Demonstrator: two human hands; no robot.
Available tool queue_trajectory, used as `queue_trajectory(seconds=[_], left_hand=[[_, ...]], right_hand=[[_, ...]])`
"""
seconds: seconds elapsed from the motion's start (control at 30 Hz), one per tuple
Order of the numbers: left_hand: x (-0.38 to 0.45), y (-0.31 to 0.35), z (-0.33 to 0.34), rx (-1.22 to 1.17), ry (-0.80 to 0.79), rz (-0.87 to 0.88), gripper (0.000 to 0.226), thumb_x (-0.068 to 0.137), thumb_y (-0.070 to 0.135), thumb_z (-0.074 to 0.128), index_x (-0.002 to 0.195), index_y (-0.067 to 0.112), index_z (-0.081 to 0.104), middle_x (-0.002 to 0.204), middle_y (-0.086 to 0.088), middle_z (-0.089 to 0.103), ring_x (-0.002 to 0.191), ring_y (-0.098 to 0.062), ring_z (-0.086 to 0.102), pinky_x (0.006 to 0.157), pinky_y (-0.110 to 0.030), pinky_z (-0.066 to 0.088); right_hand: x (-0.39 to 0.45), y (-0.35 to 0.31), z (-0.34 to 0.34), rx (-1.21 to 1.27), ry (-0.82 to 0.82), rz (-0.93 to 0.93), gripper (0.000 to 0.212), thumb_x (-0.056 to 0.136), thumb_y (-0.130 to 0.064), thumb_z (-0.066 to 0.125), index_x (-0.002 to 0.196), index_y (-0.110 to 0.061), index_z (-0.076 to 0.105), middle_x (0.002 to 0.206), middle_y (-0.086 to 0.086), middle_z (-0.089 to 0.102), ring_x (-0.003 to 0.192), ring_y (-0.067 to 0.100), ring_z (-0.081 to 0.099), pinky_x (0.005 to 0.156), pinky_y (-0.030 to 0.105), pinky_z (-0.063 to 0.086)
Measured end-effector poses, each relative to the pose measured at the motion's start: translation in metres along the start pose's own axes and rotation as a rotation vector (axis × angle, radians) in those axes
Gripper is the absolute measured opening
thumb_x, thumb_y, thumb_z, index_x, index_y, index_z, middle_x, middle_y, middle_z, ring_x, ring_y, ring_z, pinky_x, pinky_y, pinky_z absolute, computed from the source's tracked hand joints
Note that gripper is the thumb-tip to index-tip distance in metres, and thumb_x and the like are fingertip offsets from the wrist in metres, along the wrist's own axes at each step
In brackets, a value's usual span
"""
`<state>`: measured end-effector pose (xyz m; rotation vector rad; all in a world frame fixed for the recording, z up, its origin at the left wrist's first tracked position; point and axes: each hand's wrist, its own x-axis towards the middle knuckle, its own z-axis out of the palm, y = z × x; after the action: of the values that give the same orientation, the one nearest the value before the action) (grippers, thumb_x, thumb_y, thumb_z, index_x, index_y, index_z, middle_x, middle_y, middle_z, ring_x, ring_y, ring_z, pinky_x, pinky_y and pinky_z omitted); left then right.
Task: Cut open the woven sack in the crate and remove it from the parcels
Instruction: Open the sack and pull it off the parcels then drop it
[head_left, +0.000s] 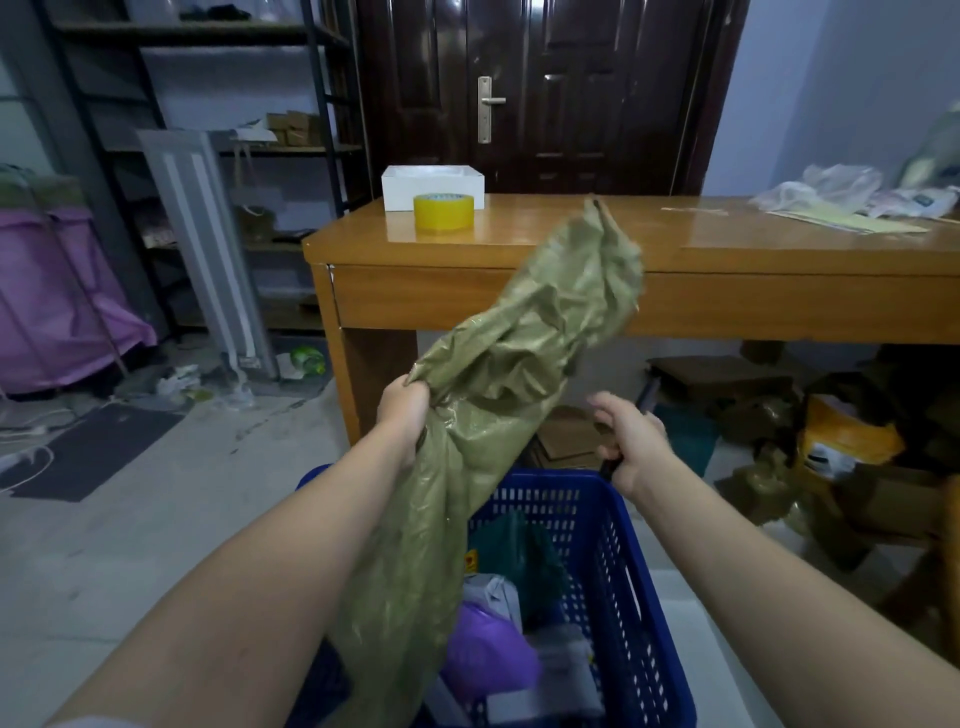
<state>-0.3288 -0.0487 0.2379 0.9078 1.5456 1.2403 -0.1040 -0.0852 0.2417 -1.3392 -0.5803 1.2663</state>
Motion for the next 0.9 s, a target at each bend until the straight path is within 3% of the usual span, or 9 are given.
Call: queue_trajectory(seconds=[0.1, 0.17, 0.23, 0.3, 0.47, 0.63, 0.7, 0.83, 0.9], left_hand=[[-0.004, 0.011, -0.001, -0.163, -0.102, -0.07, 0.032, 0.092, 0.009, 0.037, 0.111, 0.016, 0.062, 0.105, -0.017, 0.066, 0.096, -0.035, 0.064, 0.092, -0.05, 0.052], [-0.009, 0.015, -0.002, -0.198, -0.179, -0.154, 0.038, 0.087, 0.004, 0.035, 0.116, 0.008, 0.059, 0.106, -0.019, 0.064, 0.094, -0.036, 0.063, 0.084, -0.046, 0.054], [-0.009, 0.016, -0.003, -0.211, -0.295, -0.217, 0.04, 0.083, 0.003, 0.034, 0.114, 0.004, 0.059, 0.103, -0.019, 0.062, 0.089, -0.035, 0.062, 0.079, -0.042, 0.053], [-0.014, 0.017, -0.001, -0.142, -0.378, -0.231, 0.034, 0.087, 0.009, 0.037, 0.116, 0.006, 0.055, 0.104, -0.018, 0.06, 0.089, -0.033, 0.061, 0.083, -0.041, 0.052], [0.006, -0.01, 0.005, 0.158, 0.08, 0.197, 0.045, 0.084, 0.034, 0.069, 0.118, 0.027, 0.041, 0.123, -0.005, 0.053, 0.109, -0.026, 0.056, 0.089, -0.043, 0.051], [-0.002, -0.026, 0.012, 0.499, -0.308, 0.286, 0.111, 0.069, 0.03, 0.084, 0.154, 0.031, 0.013, 0.151, 0.001, 0.024, 0.142, -0.028, 0.02, 0.117, -0.047, 0.026], [-0.005, -0.024, 0.017, 0.377, -0.324, 0.297, 0.119, 0.057, 0.05, 0.086, 0.152, 0.036, 0.016, 0.148, 0.002, 0.036, 0.139, -0.025, 0.033, 0.114, -0.047, 0.033], [-0.01, -0.013, 0.022, 0.083, -0.206, 0.282, 0.042, 0.091, 0.039, 0.061, 0.132, 0.034, 0.051, 0.126, 0.001, 0.061, 0.114, -0.02, 0.058, 0.101, -0.041, 0.047], [-0.011, -0.006, 0.023, 0.013, -0.171, 0.206, 0.032, 0.101, 0.031, 0.047, 0.132, 0.03, 0.055, 0.124, 0.001, 0.064, 0.112, -0.022, 0.061, 0.098, -0.04, 0.049]], right_hand=[[-0.002, 0.013, 0.006, -0.143, -0.026, 0.003, 0.058, 0.085, -0.006, 0.068, 0.138, -0.012, 0.044, 0.1, 0.005, 0.055, 0.1, 0.027, 0.055, 0.075, 0.031, 0.041], [-0.006, 0.018, 0.015, -0.179, -0.137, -0.005, 0.07, 0.082, -0.009, 0.075, 0.142, -0.014, 0.04, 0.115, 0.006, 0.06, 0.105, 0.027, 0.057, 0.073, 0.031, 0.044], [0.0, 0.021, 0.024, -0.107, -0.276, 0.037, 0.062, 0.08, -0.014, 0.078, 0.134, -0.016, 0.048, 0.114, 0.004, 0.065, 0.076, 0.017, 0.063, 0.046, 0.024, 0.043], [0.009, 0.026, 0.034, -0.009, -0.327, 0.109, 0.036, 0.084, -0.011, 0.074, 0.116, -0.012, 0.058, 0.087, 0.004, 0.063, 0.045, 0.008, 0.046, 0.03, 0.019, 0.029], [0.015, 0.034, 0.05, 0.138, -0.244, 0.062, 0.016, 0.086, -0.005, 0.068, 0.096, -0.01, 0.057, 0.069, 0.005, 0.056, 0.038, 0.008, 0.035, 0.028, 0.017, 0.024], [0.014, 0.037, 0.049, 0.168, -0.196, 0.127, 0.012, 0.091, -0.006, 0.059, 0.093, -0.017, 0.053, 0.062, 0.001, 0.051, 0.033, 0.005, 0.034, 0.027, 0.017, 0.023], [0.013, 0.042, 0.05, 0.095, -0.25, 0.148, 0.019, 0.089, -0.006, 0.06, 0.104, -0.015, 0.054, 0.071, 0.002, 0.053, 0.034, 0.004, 0.034, 0.028, 0.017, 0.023], [0.009, 0.036, 0.045, -0.052, -0.319, 0.119, 0.04, 0.077, 0.0, 0.063, 0.114, -0.011, 0.053, 0.073, 0.003, 0.052, 0.034, 0.005, 0.034, 0.029, 0.017, 0.021], [0.009, 0.026, 0.037, -0.086, -0.272, 0.072, 0.037, 0.078, 0.001, 0.062, 0.11, -0.011, 0.051, 0.074, 0.003, 0.051, 0.037, 0.006, 0.037, 0.03, 0.018, 0.023]])
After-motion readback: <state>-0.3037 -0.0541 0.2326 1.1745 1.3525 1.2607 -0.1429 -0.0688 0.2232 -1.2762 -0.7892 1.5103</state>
